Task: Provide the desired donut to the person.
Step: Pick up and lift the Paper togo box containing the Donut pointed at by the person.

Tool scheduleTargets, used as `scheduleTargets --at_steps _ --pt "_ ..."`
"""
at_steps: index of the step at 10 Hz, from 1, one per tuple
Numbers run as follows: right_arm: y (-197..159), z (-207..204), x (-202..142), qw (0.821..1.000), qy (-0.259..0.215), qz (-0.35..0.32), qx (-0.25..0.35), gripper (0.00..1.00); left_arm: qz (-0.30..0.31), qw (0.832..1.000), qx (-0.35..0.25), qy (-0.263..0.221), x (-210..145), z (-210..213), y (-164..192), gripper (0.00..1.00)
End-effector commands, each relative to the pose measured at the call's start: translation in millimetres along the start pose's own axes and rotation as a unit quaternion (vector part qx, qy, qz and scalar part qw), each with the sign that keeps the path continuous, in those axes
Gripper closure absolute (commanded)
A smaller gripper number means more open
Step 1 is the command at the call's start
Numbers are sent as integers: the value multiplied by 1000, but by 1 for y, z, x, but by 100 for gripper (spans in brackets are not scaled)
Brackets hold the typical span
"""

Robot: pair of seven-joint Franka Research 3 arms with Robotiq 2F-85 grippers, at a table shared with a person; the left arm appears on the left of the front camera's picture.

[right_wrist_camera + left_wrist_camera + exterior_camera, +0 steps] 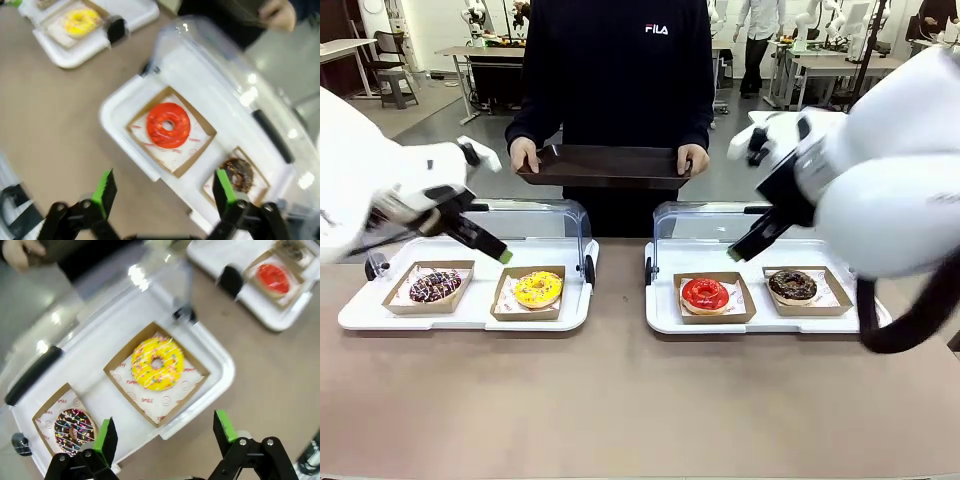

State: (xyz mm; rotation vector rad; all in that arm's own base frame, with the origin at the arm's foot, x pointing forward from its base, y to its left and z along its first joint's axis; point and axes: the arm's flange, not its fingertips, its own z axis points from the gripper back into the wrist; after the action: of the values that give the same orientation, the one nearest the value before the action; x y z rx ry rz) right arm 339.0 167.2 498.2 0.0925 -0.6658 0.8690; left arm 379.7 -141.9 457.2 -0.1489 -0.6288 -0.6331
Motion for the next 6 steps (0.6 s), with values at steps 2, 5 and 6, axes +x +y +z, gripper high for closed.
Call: scheduleTargets --at_steps 2,5,6 --pt "-40 86 -46 994 -58 55 70 0 -37 994 -97 -45 -64 74 28 0" --pt "-87 123 -78 988 -102 56 103 0 -67 988 -97 -102 -83 99 64 0" --pt "-99 130 -89 986 -108 60 112 0 -65 987 -96 -108 -89 101 73 0"
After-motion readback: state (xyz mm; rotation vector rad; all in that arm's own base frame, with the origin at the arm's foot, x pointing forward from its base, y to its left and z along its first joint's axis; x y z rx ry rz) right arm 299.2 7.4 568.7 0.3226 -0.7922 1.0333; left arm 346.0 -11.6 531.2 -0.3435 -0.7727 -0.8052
